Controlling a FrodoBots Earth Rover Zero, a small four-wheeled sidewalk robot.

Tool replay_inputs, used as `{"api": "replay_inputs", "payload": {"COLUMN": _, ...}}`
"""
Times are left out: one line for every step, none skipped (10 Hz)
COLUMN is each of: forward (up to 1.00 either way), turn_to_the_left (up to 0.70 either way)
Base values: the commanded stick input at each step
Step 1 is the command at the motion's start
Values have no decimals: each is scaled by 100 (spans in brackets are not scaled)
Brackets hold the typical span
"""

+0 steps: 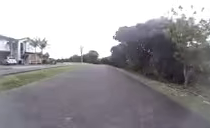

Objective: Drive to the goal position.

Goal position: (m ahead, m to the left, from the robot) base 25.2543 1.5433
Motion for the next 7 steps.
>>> {"api": "replay_inputs", "payload": {"forward": 100, "turn_to_the_left": 0}}
{"api": "replay_inputs", "payload": {"forward": 100, "turn_to_the_left": 0}}
{"api": "replay_inputs", "payload": {"forward": 100, "turn_to_the_left": 0}}
{"api": "replay_inputs", "payload": {"forward": 100, "turn_to_the_left": 0}}
{"api": "replay_inputs", "payload": {"forward": 100, "turn_to_the_left": 0}}
{"api": "replay_inputs", "payload": {"forward": 100, "turn_to_the_left": 0}}
{"api": "replay_inputs", "payload": {"forward": 100, "turn_to_the_left": 0}}
